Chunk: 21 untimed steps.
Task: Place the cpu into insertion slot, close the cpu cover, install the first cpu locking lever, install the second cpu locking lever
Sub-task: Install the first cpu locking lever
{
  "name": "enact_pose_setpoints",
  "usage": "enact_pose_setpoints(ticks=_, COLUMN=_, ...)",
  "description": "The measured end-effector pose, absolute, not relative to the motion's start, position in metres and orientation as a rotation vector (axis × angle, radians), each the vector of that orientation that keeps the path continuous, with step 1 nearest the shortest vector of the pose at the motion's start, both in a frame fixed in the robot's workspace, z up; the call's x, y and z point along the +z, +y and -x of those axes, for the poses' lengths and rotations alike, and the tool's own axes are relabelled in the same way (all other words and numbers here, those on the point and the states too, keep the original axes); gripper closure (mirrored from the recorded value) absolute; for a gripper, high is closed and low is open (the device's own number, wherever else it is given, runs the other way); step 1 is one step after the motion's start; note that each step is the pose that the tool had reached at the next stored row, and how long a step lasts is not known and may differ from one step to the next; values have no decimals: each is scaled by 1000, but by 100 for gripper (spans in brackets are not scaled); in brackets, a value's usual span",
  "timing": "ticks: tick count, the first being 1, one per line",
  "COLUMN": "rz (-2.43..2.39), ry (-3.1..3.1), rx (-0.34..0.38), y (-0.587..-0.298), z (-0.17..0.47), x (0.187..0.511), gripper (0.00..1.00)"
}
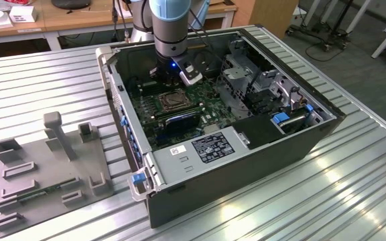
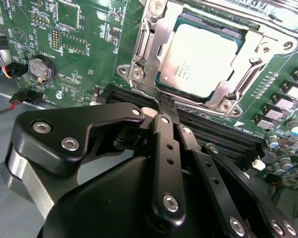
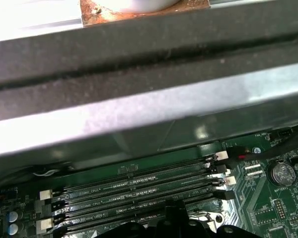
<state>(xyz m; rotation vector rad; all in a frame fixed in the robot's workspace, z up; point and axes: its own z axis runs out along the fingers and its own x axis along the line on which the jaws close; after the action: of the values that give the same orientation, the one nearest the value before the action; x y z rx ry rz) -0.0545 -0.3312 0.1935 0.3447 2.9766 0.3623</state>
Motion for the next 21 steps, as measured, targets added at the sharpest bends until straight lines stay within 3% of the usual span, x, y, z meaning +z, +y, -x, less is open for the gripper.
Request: enact_pose_setpoints(ticks=21, rz=-345, ry=2976, rx=362, y=-331, z=52, x=191, gripper=89)
